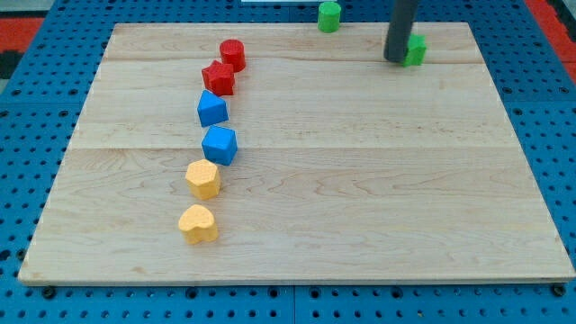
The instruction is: Move the red blocks bottom left to the green circle
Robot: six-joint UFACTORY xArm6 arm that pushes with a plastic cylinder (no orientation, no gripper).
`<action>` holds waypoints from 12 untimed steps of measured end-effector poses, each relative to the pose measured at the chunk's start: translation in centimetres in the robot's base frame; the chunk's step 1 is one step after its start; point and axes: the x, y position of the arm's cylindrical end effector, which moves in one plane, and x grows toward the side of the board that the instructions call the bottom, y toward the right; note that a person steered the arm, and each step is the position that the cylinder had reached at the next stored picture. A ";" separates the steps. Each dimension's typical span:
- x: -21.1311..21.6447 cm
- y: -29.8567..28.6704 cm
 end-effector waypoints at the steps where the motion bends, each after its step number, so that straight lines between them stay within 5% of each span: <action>1: 3.9 -2.3; 7: 3.3 -11.8; 8: 2.8 -16.5; 9: 7.7 -19.6; 10: 7.6 -29.2; 12: 4.5 -29.8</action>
